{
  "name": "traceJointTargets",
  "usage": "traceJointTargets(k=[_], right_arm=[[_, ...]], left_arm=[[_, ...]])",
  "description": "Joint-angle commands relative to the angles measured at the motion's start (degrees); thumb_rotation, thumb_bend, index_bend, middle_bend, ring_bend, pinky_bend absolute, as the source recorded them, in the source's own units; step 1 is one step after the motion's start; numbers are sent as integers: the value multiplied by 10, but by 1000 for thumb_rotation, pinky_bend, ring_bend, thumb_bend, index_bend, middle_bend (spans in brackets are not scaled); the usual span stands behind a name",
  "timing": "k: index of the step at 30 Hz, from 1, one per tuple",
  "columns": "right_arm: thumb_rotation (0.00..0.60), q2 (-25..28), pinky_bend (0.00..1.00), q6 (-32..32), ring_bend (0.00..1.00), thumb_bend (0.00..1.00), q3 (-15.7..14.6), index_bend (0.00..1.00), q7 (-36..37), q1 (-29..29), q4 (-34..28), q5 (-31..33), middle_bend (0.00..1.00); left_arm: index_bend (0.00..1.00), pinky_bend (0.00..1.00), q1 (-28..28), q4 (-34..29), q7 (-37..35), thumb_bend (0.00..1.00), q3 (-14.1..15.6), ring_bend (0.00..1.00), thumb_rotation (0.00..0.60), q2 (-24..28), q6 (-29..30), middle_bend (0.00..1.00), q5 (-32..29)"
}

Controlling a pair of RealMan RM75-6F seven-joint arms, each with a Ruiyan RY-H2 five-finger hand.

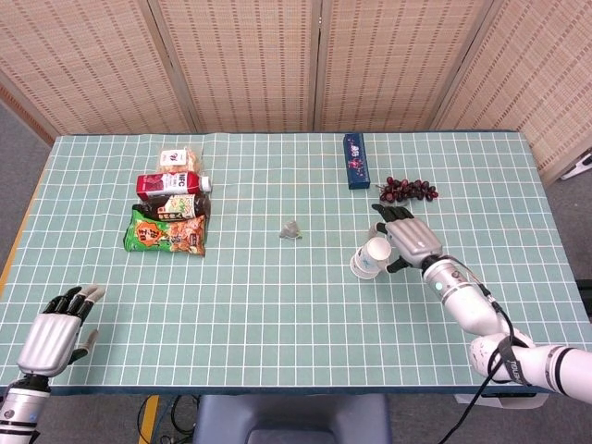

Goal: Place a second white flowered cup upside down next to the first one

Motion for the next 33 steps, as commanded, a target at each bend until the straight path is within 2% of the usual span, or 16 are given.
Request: traceJointTargets(k=[1, 6, 14, 20, 26, 33], right_arm=[[600, 12, 0, 7, 0, 260, 4, 348, 4, -5, -15, -9, 25], [600, 30, 0, 16, 0, 260, 10, 348, 15, -14, -31, -19, 25], [600, 96, 0, 44, 0, 263, 25, 348, 38, -40, -85, -42, 25], [600, 137, 0, 56, 0, 266, 23, 348, 54, -65, -107, -62, 25], [600, 135, 0, 40, 0, 266, 9, 348, 74, -83, -78, -71, 25], [600, 93, 0, 6, 0, 268, -3, 348, 111, -94, -6, -92, 25]], left_arm=[[200, 214, 0, -1, 3, 395, 1, 143, 600, -1, 1, 174, 2], [200, 214, -1, 1, 1, 395, 2, 143, 600, -1, -1, 174, 2], [200, 214, -4, 7, 3, 395, 2, 142, 600, -4, -10, 174, -3], [200, 214, -6, 12, 11, 395, 0, 142, 600, -10, -19, 174, -12], [201, 213, -8, 16, 15, 395, -3, 143, 600, -15, -22, 174, -17], [201, 214, -8, 18, 16, 395, -5, 143, 600, -16, -21, 174, -20]])
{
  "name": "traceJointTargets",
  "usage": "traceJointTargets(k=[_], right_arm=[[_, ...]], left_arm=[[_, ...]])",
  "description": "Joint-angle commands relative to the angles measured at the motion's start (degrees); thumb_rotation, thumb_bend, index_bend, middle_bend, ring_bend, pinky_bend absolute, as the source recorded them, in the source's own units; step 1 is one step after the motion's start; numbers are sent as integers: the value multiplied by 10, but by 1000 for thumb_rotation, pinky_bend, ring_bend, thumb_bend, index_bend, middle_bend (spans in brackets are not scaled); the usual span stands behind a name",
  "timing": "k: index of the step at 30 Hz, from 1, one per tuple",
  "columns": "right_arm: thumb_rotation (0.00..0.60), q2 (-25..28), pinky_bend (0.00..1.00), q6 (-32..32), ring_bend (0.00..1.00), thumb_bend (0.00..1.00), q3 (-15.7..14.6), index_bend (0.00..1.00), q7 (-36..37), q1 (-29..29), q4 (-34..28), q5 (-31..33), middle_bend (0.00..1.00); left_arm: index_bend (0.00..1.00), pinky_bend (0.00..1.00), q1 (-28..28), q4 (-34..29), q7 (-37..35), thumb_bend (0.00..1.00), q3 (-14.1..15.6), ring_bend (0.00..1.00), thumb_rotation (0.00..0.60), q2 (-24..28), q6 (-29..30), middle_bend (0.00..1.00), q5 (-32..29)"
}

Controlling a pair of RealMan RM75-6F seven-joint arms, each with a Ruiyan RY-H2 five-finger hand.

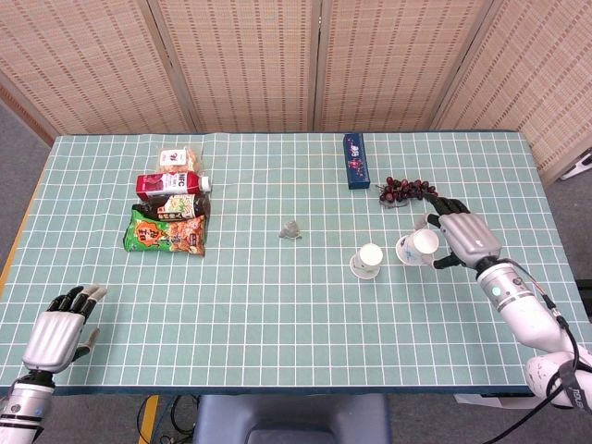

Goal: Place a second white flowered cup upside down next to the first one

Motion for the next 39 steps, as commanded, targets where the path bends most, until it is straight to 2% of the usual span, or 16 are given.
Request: traceJointTargets(k=[1, 17, 26, 28, 30, 33, 36, 39], right_arm=[[600, -31, 0, -23, 0, 268, -8, 348, 23, -6, 44, -15, 25], [600, -139, 0, -83, 0, 268, -11, 348, 79, 2, 181, -54, 25], [600, -171, 0, -99, 0, 276, -11, 345, 85, 7, 227, -62, 17], [600, -172, 0, -108, 0, 272, -12, 287, 88, 9, 230, -65, 6], [600, -171, 0, -113, 0, 263, -13, 144, 92, 10, 230, -70, 0], [600, -165, 0, -115, 0, 259, -11, 17, 99, 9, 224, -78, 0], [600, -146, 0, -107, 0, 259, -8, 0, 101, 6, 202, -86, 0], [600, -107, 0, -89, 0, 257, -4, 0, 91, 0, 155, -92, 0]], left_arm=[[201, 214, 0, 0, 0, 395, 0, 143, 600, 0, 1, 174, -1], [203, 214, 5, -10, -5, 395, 3, 143, 600, 8, 13, 174, 8], [205, 214, 6, -14, -6, 395, 5, 143, 600, 11, 16, 174, 12], [205, 214, 7, -14, -6, 395, 6, 143, 600, 12, 17, 174, 13], [205, 214, 7, -14, -7, 395, 5, 143, 600, 12, 17, 174, 13], [205, 214, 7, -14, -7, 395, 5, 143, 600, 12, 18, 174, 13], [205, 214, 7, -13, -7, 395, 5, 143, 600, 11, 17, 174, 13], [205, 214, 7, -12, -7, 395, 5, 143, 600, 11, 18, 174, 13]])
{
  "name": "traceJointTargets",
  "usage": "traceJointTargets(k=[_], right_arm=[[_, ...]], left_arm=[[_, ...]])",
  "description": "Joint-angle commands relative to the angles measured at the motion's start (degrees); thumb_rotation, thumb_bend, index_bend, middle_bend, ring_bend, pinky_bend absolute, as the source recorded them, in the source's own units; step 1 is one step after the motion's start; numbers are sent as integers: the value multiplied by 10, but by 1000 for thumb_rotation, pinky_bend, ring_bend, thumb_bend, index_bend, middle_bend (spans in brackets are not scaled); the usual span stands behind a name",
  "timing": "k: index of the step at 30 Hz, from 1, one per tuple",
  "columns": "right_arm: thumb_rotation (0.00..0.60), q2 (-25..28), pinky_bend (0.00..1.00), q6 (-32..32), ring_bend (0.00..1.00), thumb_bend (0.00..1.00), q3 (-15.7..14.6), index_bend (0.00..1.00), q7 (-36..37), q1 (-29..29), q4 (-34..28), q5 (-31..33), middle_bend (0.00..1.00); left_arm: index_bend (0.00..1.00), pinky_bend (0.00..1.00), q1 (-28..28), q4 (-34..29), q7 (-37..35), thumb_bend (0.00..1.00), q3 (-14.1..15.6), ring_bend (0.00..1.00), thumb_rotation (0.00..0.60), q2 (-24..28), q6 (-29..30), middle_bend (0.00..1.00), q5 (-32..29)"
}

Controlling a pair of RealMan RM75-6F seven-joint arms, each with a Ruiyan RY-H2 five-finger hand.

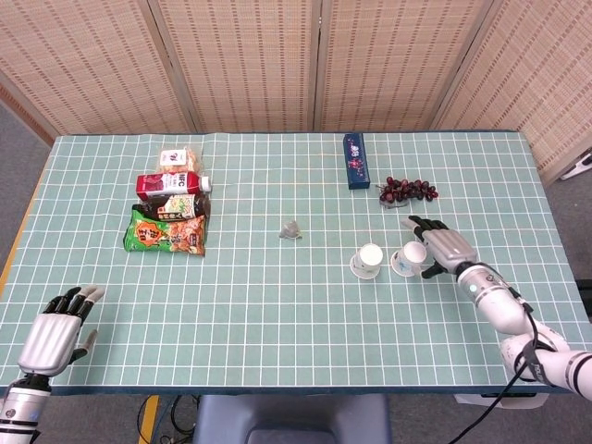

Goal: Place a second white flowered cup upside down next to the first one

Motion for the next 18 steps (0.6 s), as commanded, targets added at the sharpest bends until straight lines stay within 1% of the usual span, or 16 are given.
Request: traceJointTargets(k=[1, 3, 6, 9, 12, 15, 18], right_arm=[[600, 48, 0, 24, 0, 256, 4, 0, -14, -9, -58, -8, 0], [600, 74, 0, 43, 0, 252, 4, 0, -27, -17, -93, -9, 0], [600, 112, 0, 92, 0, 247, -4, 0, -51, -44, -151, -20, 0], [600, 127, 0, 162, 0, 246, -21, 0, -77, -85, -183, -44, 0], [600, 115, 0, 250, 0, 246, -44, 0, -108, -138, -182, -81, 0], [600, 94, 0, 307, 0, 246, -62, 0, -117, -178, -165, -109, 0], [600, 60, 0, 360, 0, 245, -78, 0, -127, -217, -126, -131, 0]], left_arm=[[205, 214, 0, 0, 0, 395, 0, 143, 600, 0, 0, 174, 0], [205, 214, 0, 1, 2, 395, -1, 143, 600, -1, 0, 174, -1], [205, 214, 1, 1, 2, 395, -2, 143, 600, -1, 1, 174, -3], [205, 214, 0, 0, 2, 396, -3, 143, 600, -1, 0, 174, -6], [205, 214, 0, 0, -2, 396, -7, 143, 600, 0, -2, 174, -12], [205, 214, -2, 2, -9, 395, -11, 143, 600, 1, -3, 174, -16], [205, 214, -4, 5, -21, 395, -16, 143, 600, 4, -6, 174, -22]])
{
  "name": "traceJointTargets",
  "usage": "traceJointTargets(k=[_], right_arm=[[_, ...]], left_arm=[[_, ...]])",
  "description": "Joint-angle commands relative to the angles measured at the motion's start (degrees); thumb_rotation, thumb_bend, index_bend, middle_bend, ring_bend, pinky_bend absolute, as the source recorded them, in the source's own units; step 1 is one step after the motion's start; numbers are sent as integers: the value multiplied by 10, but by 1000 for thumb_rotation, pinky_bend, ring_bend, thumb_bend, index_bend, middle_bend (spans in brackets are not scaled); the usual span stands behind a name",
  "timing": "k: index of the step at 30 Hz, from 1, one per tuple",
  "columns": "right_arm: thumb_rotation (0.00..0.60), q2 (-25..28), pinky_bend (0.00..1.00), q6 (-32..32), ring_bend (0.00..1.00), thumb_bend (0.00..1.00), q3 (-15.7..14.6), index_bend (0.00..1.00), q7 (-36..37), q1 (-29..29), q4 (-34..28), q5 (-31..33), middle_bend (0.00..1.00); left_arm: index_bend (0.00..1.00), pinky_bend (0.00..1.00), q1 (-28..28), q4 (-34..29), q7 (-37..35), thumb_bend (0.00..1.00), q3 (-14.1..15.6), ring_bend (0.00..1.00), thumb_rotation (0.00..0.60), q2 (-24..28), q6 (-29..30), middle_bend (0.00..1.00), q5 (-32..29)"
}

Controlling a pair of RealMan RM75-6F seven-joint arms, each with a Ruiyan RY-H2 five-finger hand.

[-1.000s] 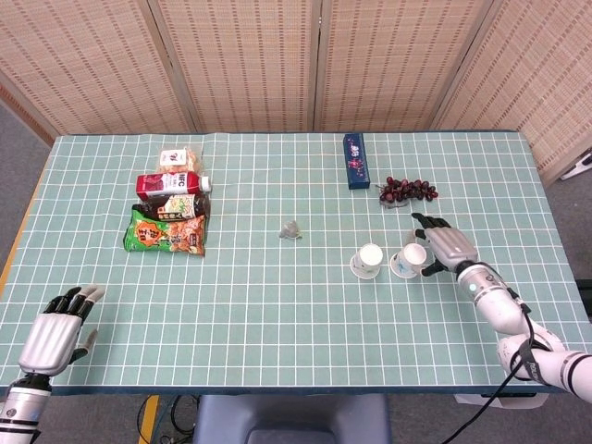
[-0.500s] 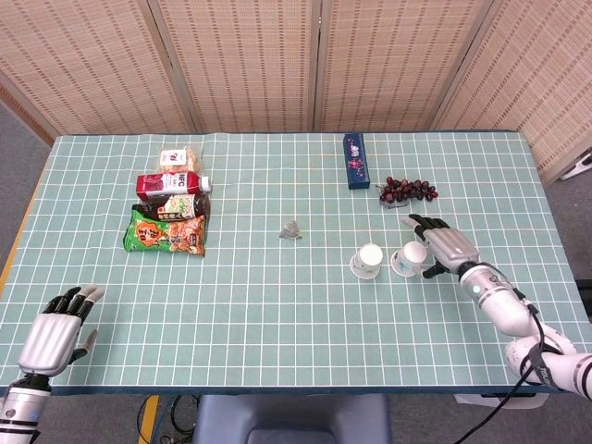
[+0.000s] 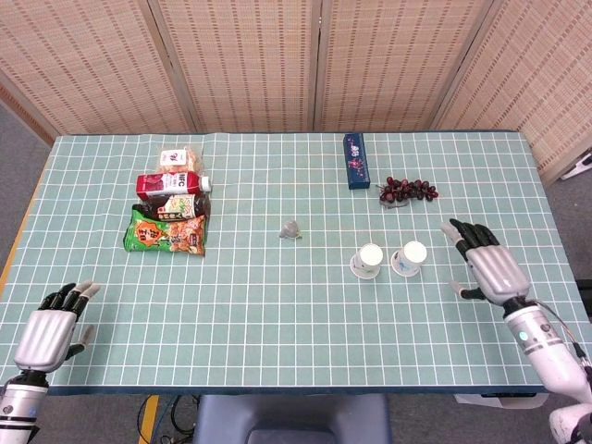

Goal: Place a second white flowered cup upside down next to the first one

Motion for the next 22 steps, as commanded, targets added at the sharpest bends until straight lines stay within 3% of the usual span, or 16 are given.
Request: traceJointTargets(k=[1, 9, 22], right_arm=[[600, -53, 0, 93, 0, 245, -34, 0, -34, -74, 53, -46, 0], [600, -120, 0, 186, 0, 246, -30, 0, -60, -135, 123, -60, 0], [600, -122, 0, 177, 0, 246, -21, 0, -69, -146, 123, -67, 0]], left_arm=[[205, 214, -2, 4, -10, 395, -5, 143, 600, 3, -1, 174, -5], [206, 214, -4, 8, -27, 395, -8, 143, 600, 8, 4, 174, 0], [206, 214, -6, 14, -36, 395, -7, 143, 600, 10, 3, 174, 2]])
